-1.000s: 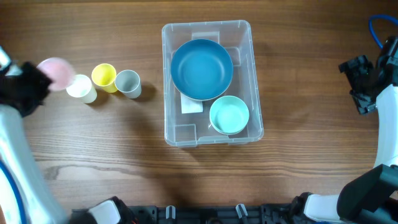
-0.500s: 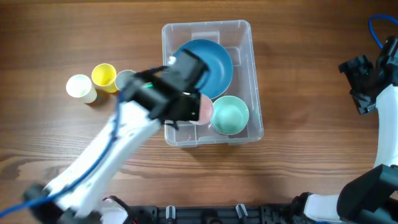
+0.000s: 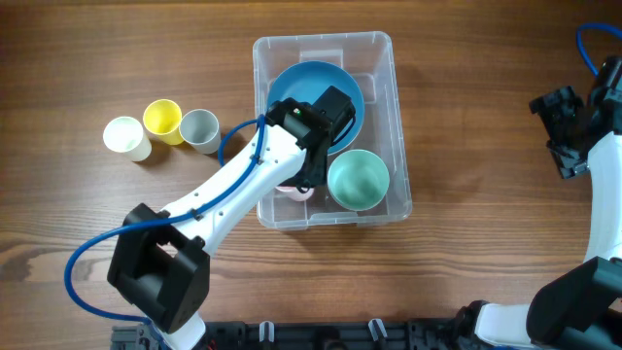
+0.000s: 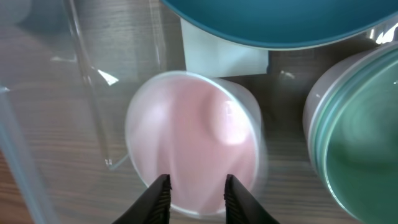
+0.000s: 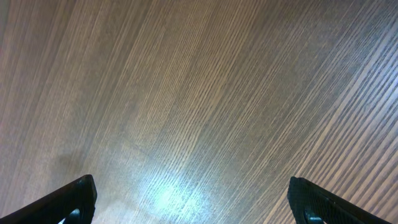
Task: Pack container
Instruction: 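Carry the pink cup into the container's front-left corner and release, then grasp the white cup with the left gripper and lift, then lower the white cup into the pink cup and release, then grasp the yellow cup with the left gripper, then lower the yellow cup into the white cup and release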
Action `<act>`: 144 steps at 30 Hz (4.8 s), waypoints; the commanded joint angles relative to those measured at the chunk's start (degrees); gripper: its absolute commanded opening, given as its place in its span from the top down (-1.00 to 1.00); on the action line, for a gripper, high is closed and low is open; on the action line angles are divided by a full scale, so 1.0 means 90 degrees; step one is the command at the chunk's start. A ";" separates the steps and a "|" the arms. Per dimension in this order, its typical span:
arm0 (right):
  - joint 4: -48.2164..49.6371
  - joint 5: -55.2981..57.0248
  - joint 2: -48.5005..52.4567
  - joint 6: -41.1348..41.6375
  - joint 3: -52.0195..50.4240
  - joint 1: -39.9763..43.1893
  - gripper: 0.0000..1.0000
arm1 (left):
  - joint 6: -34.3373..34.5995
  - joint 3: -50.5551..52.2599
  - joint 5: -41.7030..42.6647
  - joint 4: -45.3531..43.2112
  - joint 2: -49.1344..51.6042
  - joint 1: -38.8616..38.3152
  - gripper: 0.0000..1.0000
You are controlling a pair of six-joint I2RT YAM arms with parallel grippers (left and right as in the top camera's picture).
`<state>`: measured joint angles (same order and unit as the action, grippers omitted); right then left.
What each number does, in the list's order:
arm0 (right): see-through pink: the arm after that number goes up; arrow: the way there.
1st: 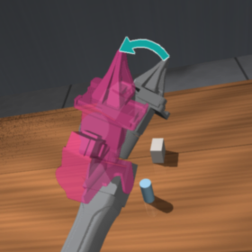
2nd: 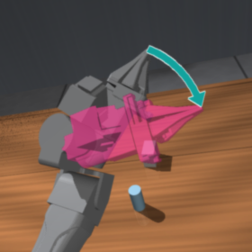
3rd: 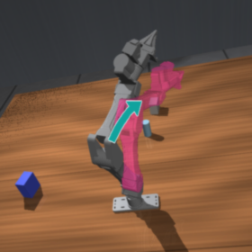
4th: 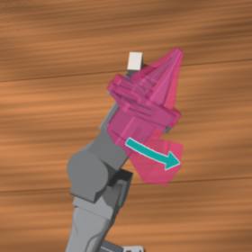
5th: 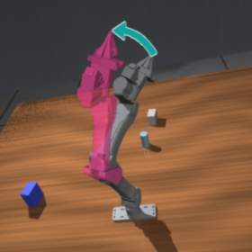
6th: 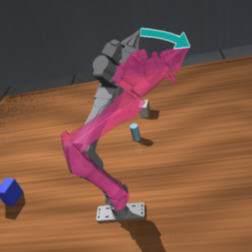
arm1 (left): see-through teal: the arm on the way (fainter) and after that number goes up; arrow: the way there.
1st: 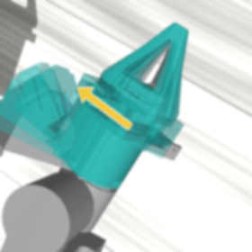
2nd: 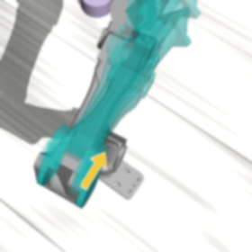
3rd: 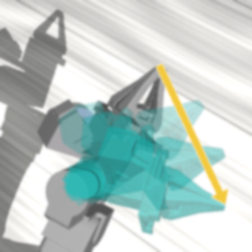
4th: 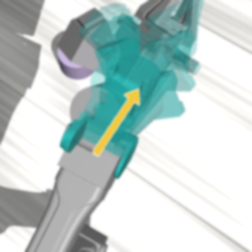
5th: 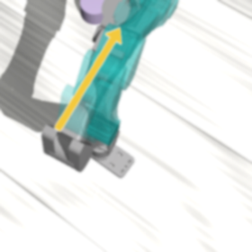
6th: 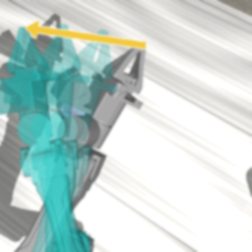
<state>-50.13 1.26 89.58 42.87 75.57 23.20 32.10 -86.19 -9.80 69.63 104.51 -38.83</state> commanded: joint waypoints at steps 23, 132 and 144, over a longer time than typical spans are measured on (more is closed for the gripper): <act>0.0015 -0.0029 0.0066 0.0087 0.0017 0.0007 -1.00 | -0.1166 -0.0197 0.1775 -0.1180 0.0447 0.6885 -0.18; 0.0015 -0.0029 0.0066 0.0087 0.0017 0.0007 -0.99 | -0.1020 0.0425 0.2283 -0.1923 -0.0816 0.6730 0.92; 0.0015 -0.0029 0.0066 0.0087 0.0017 0.0007 -0.99 | -0.0925 0.0544 0.1957 -0.0228 -0.2647 0.2431 0.92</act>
<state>-50.13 1.28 89.58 42.87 75.57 23.20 22.15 -82.46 10.26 67.16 79.88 -8.99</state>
